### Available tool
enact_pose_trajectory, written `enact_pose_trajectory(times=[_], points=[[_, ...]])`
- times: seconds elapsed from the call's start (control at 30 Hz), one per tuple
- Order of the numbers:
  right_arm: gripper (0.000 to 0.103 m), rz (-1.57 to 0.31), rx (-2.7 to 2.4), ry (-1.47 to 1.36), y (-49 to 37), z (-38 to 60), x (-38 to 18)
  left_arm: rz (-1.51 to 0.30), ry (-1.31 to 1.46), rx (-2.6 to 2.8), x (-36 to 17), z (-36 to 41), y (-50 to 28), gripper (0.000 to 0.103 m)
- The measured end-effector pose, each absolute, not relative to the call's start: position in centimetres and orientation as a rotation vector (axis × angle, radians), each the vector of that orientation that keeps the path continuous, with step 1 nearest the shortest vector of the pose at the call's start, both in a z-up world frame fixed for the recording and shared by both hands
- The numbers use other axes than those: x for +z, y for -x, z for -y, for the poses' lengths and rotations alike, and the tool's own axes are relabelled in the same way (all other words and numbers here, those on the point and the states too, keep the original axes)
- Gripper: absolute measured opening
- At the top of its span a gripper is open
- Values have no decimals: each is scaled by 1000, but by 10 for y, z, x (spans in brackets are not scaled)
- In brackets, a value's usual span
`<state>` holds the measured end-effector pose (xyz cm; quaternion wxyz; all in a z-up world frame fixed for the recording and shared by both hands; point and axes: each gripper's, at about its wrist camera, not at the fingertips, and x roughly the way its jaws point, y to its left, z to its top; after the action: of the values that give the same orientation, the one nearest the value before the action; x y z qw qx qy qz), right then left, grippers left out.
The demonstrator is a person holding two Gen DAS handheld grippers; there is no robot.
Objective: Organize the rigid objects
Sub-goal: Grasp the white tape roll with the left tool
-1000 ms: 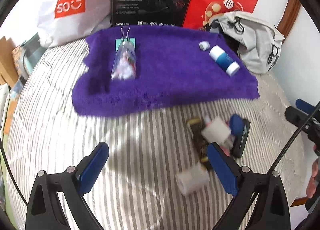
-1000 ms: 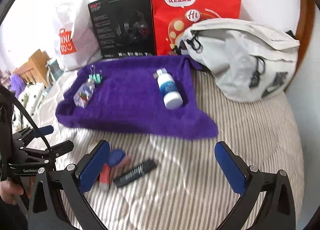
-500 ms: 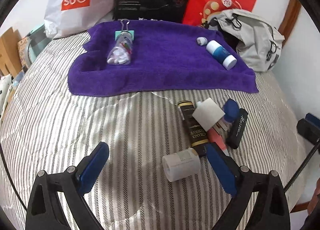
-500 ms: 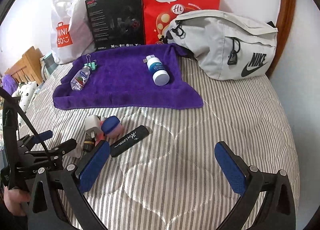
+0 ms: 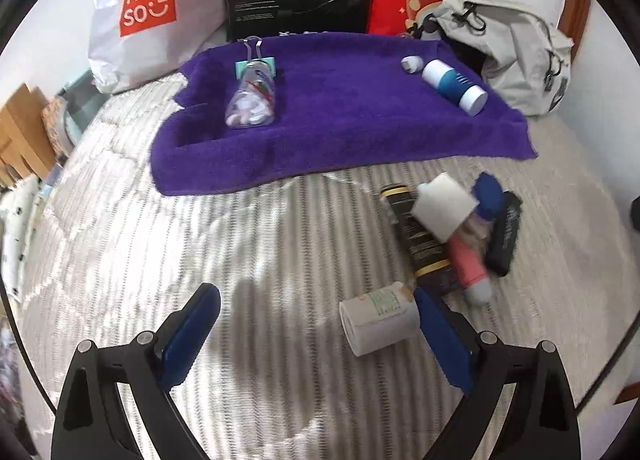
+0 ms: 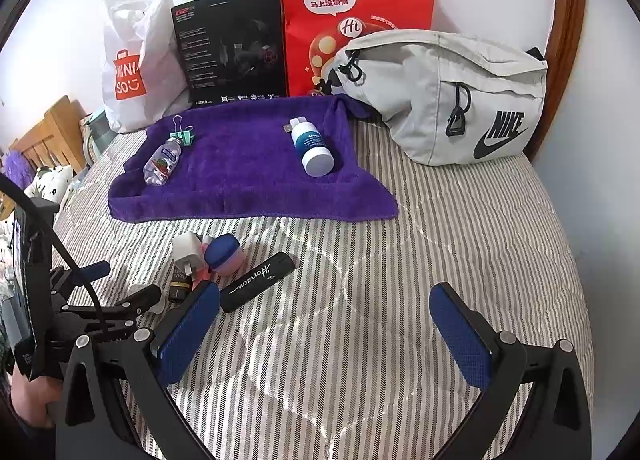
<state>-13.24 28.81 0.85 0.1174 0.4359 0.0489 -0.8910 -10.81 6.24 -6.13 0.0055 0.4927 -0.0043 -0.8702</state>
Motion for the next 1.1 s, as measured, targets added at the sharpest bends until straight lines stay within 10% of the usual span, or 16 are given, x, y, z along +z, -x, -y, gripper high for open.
enact_pose_trajectory(times=[0.77, 1.1], points=[[103, -182, -2563, -1329, 138, -279, -10, -149, -1555, -2783, -62, -56, 103, 33], [103, -119, -2484, -1355, 149, -281, -44, -140, -1560, -2822, -63, -56, 105, 33]])
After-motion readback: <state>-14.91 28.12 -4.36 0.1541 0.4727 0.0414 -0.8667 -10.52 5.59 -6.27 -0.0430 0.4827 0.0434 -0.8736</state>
